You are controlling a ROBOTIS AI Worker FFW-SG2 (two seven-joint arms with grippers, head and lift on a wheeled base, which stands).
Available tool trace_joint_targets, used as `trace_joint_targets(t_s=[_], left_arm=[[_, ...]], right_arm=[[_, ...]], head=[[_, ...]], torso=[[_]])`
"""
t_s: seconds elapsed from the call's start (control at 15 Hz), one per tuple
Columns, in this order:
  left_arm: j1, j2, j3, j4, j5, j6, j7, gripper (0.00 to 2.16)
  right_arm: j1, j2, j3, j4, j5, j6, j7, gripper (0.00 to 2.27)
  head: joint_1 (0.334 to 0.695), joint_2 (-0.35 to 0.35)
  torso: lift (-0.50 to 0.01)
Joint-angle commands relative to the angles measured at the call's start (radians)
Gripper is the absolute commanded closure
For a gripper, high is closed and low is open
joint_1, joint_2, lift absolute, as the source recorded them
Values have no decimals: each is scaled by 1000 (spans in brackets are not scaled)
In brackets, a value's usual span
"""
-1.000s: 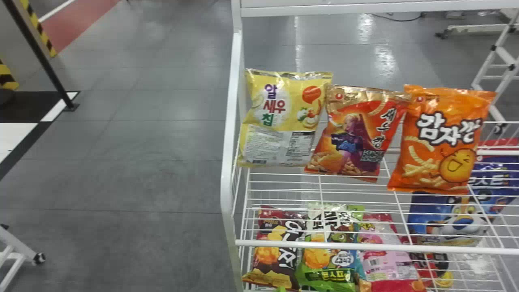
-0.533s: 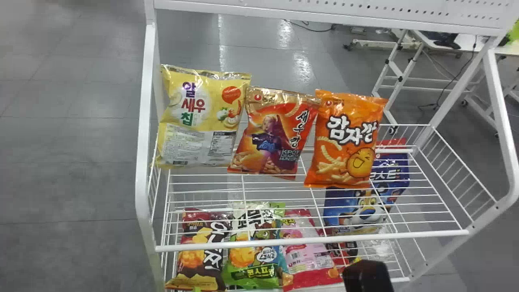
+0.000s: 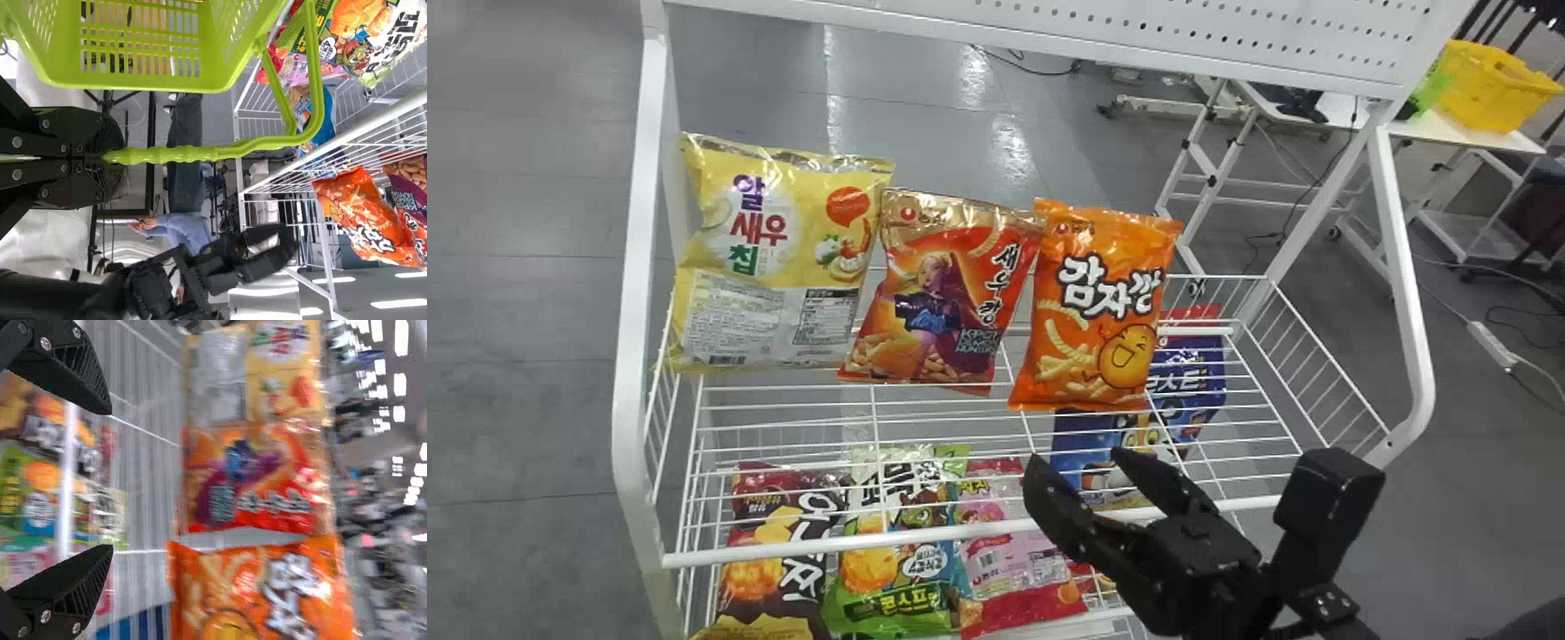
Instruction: Hold basket handle with left hand then pick spicy shrimp crackers with right hand and place into basket
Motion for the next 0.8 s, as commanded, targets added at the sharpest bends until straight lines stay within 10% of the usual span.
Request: trace_joint_targets(t_s=[0.0,0.73], left_arm=[[-7,-6,-3,4,-2,1,1,1889],[-28,-6,0,31,-2,1,-13,1889]], right_arm=[[-12,1,18,81,14,-189,6,90],[-16,31,158,199,264,-465,-75,154]], head=[[695,-336],[695,-324]], torso=[[-37],[-37]])
